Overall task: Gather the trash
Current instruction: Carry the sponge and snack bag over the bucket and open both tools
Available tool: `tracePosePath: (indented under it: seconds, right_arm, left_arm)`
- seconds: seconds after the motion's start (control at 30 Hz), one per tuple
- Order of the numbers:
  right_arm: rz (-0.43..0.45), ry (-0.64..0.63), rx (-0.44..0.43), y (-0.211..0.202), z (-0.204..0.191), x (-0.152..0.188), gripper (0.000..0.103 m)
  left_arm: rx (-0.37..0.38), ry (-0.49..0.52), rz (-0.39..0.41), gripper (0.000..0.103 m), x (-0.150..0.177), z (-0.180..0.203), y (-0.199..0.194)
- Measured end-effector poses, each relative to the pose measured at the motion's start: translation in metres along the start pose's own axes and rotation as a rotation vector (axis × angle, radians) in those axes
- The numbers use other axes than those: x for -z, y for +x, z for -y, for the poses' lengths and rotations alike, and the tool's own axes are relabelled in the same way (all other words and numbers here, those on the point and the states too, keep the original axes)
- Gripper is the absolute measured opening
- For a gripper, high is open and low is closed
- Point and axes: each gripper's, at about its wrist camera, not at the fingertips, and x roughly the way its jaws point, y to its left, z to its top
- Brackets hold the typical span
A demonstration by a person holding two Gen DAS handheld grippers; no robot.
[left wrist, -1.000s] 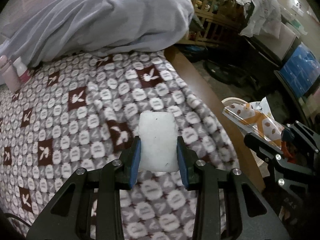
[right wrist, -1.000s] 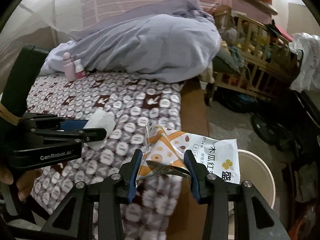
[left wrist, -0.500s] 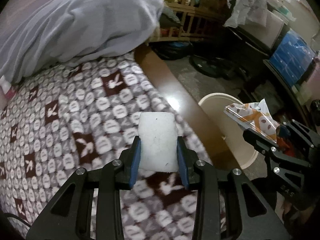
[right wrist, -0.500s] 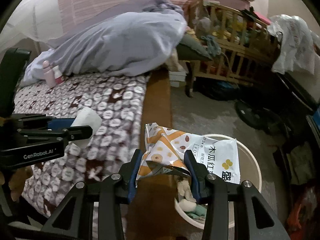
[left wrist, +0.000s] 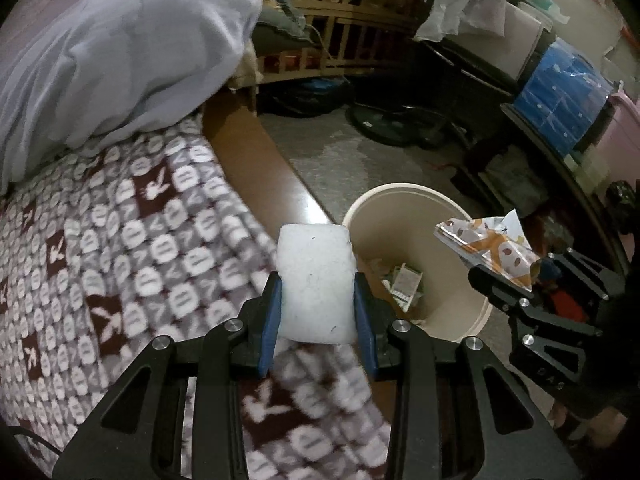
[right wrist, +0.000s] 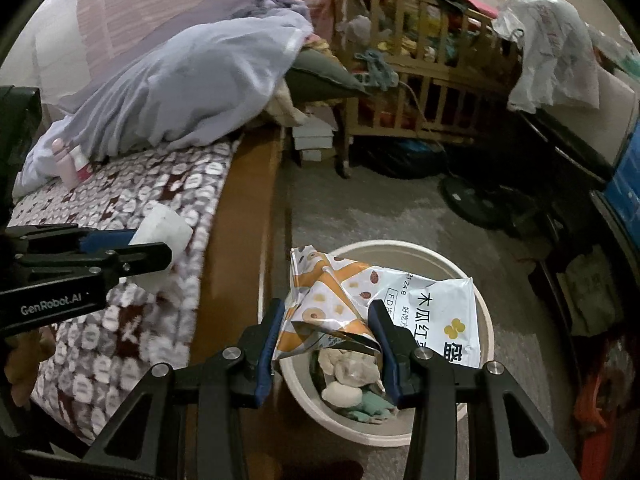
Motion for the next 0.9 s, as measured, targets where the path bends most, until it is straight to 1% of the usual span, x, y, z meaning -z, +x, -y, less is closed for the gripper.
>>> tracePosePath:
  seconds: [0.63, 0.9]
  right_arm:
    - [-0.031, 0.083, 0.016, 0.013, 0.033, 0.011, 0.041]
    - [-0.043, 0.133, 0.009, 0.021, 0.05, 0.015, 0.042]
  left_arm:
    - [0.028, 0.035, -0.037, 0.032, -0.016, 0.028, 0.034]
    - [0.079, 0.032, -0.055, 0.032, -0.026, 0.039, 0.051]
